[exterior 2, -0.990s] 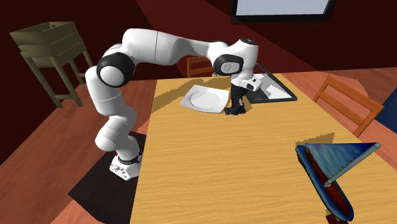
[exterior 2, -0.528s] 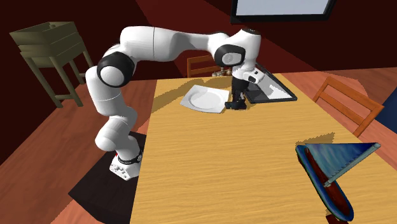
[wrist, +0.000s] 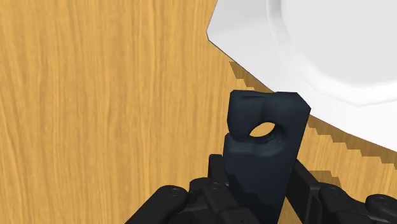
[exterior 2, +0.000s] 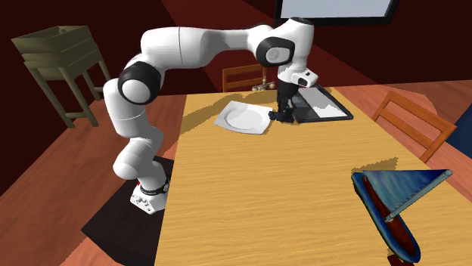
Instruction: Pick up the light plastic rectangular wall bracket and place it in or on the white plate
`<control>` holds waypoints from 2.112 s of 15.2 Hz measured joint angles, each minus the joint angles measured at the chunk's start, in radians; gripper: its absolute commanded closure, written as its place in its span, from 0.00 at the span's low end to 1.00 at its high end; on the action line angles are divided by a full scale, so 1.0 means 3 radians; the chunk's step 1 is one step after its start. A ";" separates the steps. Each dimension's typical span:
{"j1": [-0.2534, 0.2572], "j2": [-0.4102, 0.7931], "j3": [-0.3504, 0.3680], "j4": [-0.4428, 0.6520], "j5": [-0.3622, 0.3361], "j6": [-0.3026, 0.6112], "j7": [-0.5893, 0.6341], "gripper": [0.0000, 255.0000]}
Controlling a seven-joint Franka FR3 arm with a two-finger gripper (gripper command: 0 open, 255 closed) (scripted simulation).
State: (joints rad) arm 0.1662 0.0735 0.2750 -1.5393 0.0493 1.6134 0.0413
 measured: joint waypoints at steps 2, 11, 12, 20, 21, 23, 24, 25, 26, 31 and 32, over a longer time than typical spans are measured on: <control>0.0001 0.0010 0.0001 0.0096 -0.0003 -0.0087 0.0006 1.00; 0.0120 -0.0676 0.0116 -0.0513 0.0197 -0.0119 0.0233 1.00; 0.0152 -0.0768 0.0149 -0.0606 0.0229 -0.0105 0.0290 1.00; 0.0303 -0.1288 0.0292 -0.1187 0.0427 0.0007 0.0529 1.00; 0.0307 -0.1302 0.0297 -0.1246 0.0433 0.0052 0.0527 1.00; 0.0310 -0.1319 0.0299 -0.1353 0.0441 0.0140 0.0515 1.00; 0.0313 -0.1322 0.0305 -0.1393 0.0444 0.0179 0.0516 1.00; 0.0315 -0.1336 0.0304 -0.1453 0.0450 0.0224 0.0507 1.00; 0.0315 -0.1341 0.0304 -0.1488 0.0452 0.0253 0.0501 1.00; 0.0331 -0.1372 0.0327 -0.1732 0.0477 0.0487 0.0480 1.00; 0.0335 -0.1378 0.0334 -0.1781 0.0483 0.0529 0.0481 1.00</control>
State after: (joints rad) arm 0.2666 -0.3398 0.3752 -2.0735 0.1942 1.7722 0.1856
